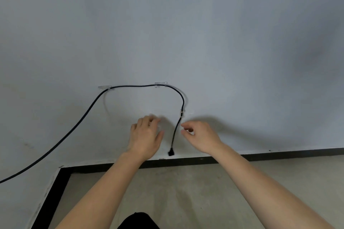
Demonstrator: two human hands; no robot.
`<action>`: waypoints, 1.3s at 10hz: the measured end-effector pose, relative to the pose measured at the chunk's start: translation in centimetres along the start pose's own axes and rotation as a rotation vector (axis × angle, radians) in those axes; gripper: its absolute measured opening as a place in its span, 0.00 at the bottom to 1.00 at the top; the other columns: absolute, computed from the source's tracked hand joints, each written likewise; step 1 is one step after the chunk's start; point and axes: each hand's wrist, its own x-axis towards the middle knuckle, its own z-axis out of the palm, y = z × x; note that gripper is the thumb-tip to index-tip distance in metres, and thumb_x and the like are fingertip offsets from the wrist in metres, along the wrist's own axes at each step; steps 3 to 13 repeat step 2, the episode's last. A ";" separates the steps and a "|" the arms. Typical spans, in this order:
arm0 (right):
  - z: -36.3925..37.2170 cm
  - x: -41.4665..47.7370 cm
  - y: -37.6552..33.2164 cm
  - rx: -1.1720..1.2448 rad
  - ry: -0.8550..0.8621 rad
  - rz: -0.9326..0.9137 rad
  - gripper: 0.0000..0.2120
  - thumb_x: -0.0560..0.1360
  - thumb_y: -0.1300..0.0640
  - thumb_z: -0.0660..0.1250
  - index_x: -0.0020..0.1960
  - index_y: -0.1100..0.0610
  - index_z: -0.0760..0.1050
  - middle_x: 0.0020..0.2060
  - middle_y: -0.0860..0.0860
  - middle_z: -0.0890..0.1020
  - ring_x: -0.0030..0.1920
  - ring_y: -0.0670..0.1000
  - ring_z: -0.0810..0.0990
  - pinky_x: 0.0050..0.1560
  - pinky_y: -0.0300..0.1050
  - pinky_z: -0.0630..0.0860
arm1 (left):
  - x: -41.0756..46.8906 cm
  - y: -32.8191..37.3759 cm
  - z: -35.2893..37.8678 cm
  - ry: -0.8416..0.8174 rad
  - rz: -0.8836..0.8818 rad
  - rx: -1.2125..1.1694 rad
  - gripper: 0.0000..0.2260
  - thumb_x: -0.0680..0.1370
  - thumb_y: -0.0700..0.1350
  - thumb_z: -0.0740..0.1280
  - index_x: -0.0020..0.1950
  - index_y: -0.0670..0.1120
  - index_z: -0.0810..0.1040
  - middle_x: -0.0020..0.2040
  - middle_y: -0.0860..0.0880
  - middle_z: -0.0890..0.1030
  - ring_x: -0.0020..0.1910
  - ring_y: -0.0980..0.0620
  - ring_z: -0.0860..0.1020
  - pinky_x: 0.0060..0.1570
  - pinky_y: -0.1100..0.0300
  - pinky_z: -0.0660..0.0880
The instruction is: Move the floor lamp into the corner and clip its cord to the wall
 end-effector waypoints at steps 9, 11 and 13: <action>-7.7 0.2 -4.3 0.100 0.246 -0.162 0.11 0.78 0.51 0.66 0.59 0.49 0.82 0.55 0.45 0.85 0.55 0.45 0.82 0.58 0.50 0.78 | -0.5 -0.9 1.2 -0.223 -0.084 0.110 0.26 0.81 0.57 0.57 0.76 0.48 0.60 0.74 0.44 0.62 0.71 0.43 0.62 0.65 0.45 0.64; -7.7 0.2 -4.3 0.100 0.246 -0.162 0.11 0.78 0.51 0.66 0.59 0.49 0.82 0.55 0.45 0.85 0.55 0.45 0.82 0.58 0.50 0.78 | -0.5 -0.9 1.2 -0.223 -0.084 0.110 0.26 0.81 0.57 0.57 0.76 0.48 0.60 0.74 0.44 0.62 0.71 0.43 0.62 0.65 0.45 0.64; -7.7 0.2 -4.3 0.100 0.246 -0.162 0.11 0.78 0.51 0.66 0.59 0.49 0.82 0.55 0.45 0.85 0.55 0.45 0.82 0.58 0.50 0.78 | -0.5 -0.9 1.2 -0.223 -0.084 0.110 0.26 0.81 0.57 0.57 0.76 0.48 0.60 0.74 0.44 0.62 0.71 0.43 0.62 0.65 0.45 0.64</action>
